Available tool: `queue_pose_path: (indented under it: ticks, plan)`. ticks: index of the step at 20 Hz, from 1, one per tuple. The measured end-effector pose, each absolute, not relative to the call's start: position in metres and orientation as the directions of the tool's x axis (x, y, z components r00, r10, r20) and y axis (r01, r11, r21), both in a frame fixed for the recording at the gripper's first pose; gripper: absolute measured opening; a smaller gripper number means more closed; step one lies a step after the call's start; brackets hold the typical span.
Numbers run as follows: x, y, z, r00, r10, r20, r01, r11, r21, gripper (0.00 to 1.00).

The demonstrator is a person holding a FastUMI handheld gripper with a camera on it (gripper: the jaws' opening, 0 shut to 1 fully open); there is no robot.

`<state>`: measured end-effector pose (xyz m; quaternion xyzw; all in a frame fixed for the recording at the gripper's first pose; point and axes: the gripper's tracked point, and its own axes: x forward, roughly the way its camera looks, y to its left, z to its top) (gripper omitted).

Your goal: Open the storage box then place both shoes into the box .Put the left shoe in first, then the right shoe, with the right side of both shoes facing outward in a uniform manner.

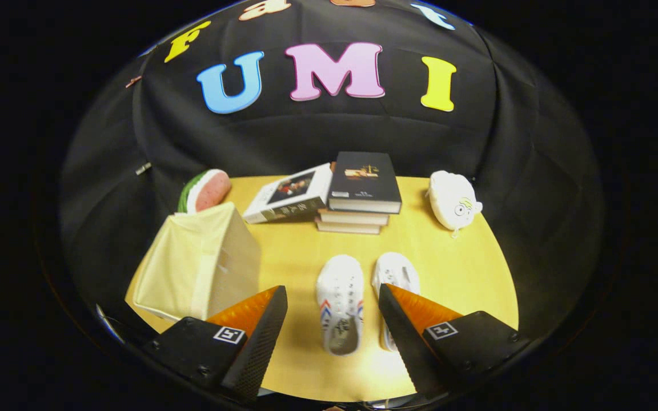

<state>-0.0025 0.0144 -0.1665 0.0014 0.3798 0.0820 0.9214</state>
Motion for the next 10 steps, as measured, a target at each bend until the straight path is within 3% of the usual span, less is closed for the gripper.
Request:
queue_pose_path:
  ticks: [6,10]
  plan:
    - [-0.012,-0.016,-0.243,0.557,0.151,-0.817,-0.16,0.984,0.074,0.99]
    - [-0.005,-0.018,-0.275,0.515,0.138,-0.846,-0.236,0.972,0.015,0.99]
